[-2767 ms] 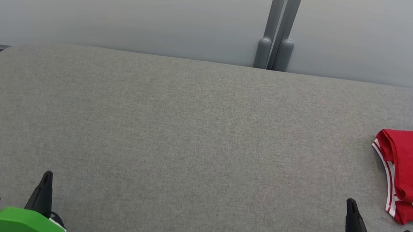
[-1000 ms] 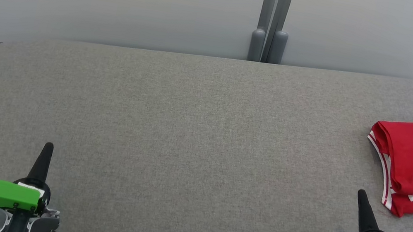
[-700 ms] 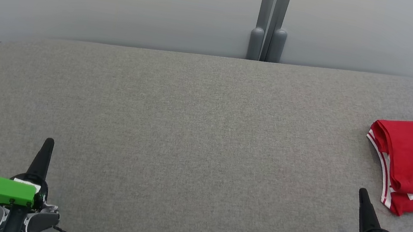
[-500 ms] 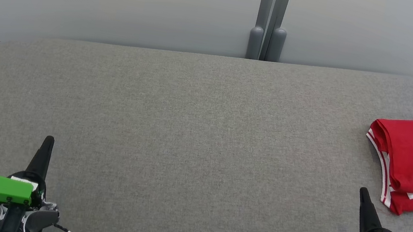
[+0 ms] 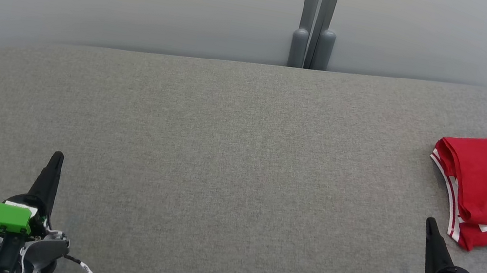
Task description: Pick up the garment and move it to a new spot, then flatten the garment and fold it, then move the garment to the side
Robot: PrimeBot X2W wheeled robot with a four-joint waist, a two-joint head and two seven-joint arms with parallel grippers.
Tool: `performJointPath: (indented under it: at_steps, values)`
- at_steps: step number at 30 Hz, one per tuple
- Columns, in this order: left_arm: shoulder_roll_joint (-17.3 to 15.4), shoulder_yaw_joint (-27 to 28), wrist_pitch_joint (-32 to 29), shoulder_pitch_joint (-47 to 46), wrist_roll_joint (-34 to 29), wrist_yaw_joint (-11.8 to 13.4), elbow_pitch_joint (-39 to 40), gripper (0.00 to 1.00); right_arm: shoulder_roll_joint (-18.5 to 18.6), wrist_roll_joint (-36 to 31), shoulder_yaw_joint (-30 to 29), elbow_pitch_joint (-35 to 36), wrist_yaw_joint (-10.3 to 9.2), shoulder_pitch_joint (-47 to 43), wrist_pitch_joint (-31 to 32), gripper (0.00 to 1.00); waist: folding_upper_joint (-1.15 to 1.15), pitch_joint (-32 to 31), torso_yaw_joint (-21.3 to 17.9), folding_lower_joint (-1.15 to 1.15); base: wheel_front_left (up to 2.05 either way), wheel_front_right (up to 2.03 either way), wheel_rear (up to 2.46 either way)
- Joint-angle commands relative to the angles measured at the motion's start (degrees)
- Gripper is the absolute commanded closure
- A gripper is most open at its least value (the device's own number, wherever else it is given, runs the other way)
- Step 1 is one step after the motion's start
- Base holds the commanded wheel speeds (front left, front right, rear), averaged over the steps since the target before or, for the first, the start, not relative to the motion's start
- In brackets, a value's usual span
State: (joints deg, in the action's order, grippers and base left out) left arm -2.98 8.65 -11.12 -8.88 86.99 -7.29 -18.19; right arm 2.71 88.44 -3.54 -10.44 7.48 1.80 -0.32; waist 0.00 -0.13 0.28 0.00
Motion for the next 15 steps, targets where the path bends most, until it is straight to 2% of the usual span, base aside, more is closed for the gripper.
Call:
performJointPath:
  at_steps: [1,10,15]
  values:
    - [0.0,0.3,-0.5,-1.1,1.7,-0.3,0.3,1.00,0.3,1.5,-0.2,0.5,0.02,0.7,0.4,1.00,0.00,0.0,0.0,0.00,0.00,0.00,0.00]
    - [0.1,0.7,-1.6,-1.7,5.0,-0.4,0.4,1.00,0.3,4.9,-0.4,0.8,0.02,0.7,0.9,1.00,0.00,0.3,-0.3,0.00,0.00,0.00,0.00]
    - [0.1,0.7,-1.7,-1.6,4.8,-0.4,0.4,1.00,0.3,4.7,-0.4,0.8,0.02,0.7,0.8,1.00,0.00,0.3,-0.3,0.00,0.00,0.00,0.00]
